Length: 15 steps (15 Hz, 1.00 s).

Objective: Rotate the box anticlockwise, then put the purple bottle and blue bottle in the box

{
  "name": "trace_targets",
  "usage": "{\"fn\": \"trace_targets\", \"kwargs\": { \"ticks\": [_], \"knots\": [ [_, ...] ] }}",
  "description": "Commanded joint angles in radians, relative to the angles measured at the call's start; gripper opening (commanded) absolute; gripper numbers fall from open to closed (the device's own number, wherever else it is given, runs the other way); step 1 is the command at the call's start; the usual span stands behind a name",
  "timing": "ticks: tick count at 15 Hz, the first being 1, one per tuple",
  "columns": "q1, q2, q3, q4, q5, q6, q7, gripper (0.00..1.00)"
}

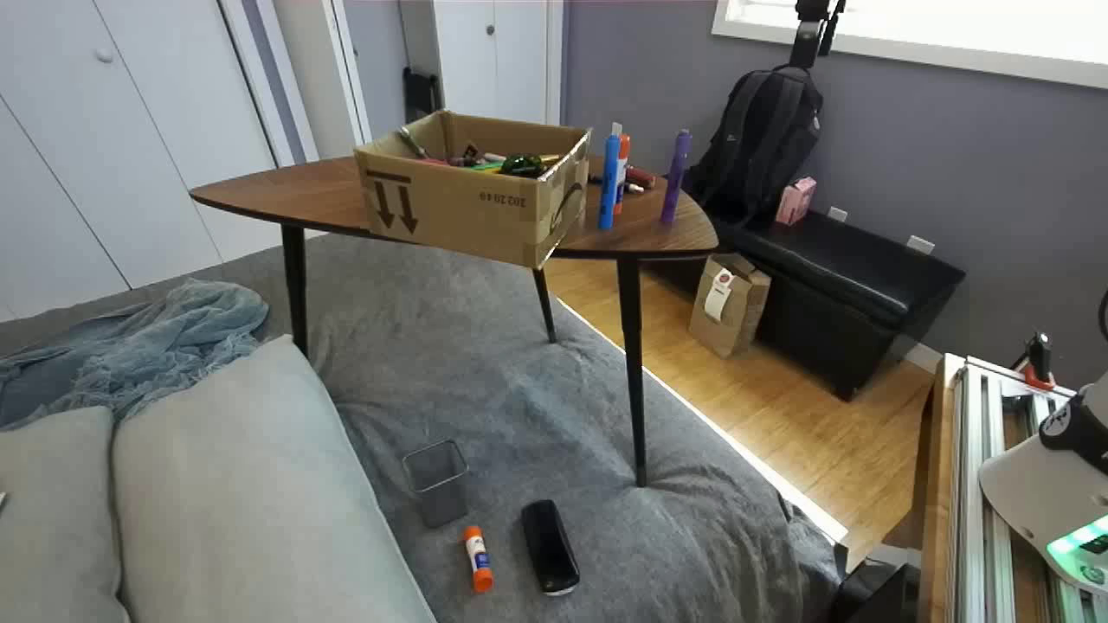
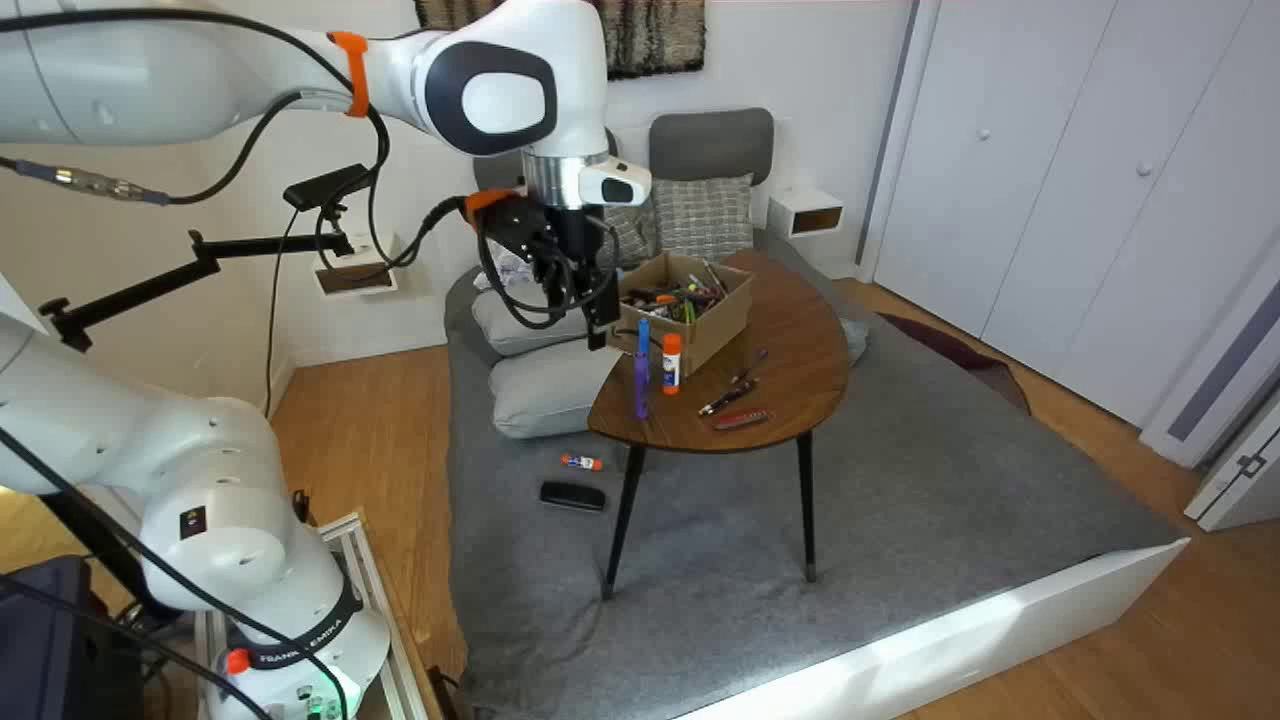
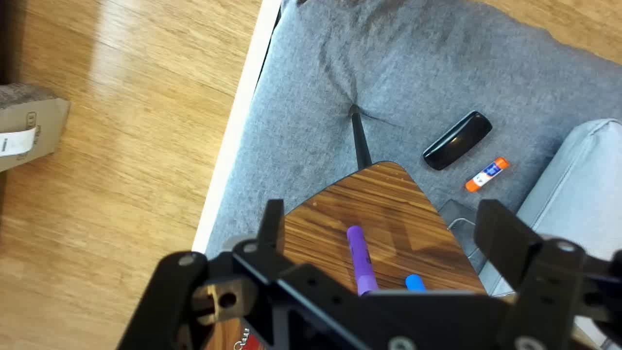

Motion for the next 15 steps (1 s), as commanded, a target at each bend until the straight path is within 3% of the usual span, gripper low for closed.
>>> {"fn": "trace_targets", "kwargs": {
  "ticks": [1,12,15],
  "knots": [
    [0.000,0.001,0.000,0.002,0.000,-0.002,0.000,1.00],
    [0.000,0.001,0.000,0.002,0.000,-0.002,0.000,1.00],
    [0.006,0.047,0.013,0.047,-0.007,0.102,0.012,1.00]
  ]
}}
